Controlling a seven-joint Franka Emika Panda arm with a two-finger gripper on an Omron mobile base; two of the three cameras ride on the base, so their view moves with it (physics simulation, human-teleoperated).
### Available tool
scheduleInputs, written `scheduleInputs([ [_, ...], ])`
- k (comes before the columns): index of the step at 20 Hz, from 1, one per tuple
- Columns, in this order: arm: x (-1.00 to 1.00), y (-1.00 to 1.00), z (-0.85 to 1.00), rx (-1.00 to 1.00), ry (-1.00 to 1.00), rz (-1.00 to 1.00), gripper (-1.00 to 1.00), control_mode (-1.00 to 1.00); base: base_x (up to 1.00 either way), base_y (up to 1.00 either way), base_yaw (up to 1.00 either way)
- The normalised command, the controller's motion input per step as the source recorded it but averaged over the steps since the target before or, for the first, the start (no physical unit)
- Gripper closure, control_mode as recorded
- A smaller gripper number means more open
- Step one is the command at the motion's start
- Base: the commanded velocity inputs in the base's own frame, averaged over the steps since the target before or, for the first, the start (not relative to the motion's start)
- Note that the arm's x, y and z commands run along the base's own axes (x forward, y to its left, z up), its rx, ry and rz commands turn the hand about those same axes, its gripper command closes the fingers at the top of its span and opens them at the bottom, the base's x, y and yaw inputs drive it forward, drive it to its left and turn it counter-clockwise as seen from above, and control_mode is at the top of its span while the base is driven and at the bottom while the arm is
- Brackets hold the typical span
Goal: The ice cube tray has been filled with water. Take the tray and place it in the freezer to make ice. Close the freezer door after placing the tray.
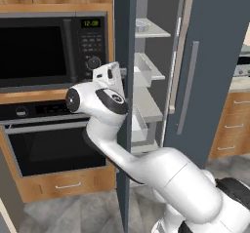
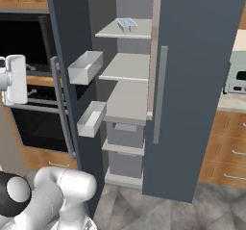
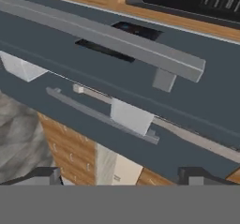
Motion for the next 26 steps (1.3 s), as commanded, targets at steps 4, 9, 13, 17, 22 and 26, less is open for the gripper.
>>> scheduleInputs([
  [4, 0.31, 0.74, -0.01, -0.01, 0.0, 0.0, -1.0, -1.0, 0.0, 0.0, 0.0],
  [9, 0.44, 0.23, -0.01, 0.0, 0.0, -0.04, -1.0, -1.0, 0.0, 0.0, 0.0],
  [13, 0.13, 0.0, -0.13, -0.01, 0.0, -0.08, -1.0, -1.0, 0.0, 0.0, 0.0],
  [17, 0.1, 0.0, -0.42, -0.05, 0.0, -0.07, -1.0, -1.0, 0.0, 0.0, 0.0],
  [22, 0.1, -0.01, -0.42, -0.03, 0.0, -0.04, -1.0, -1.0, 0.0, 0.0, 0.0],
  [26, 0.15, -0.1, -0.48, 0.0, 0.0, -0.01, -1.0, -1.0, 0.0, 0.0, 0.0],
])
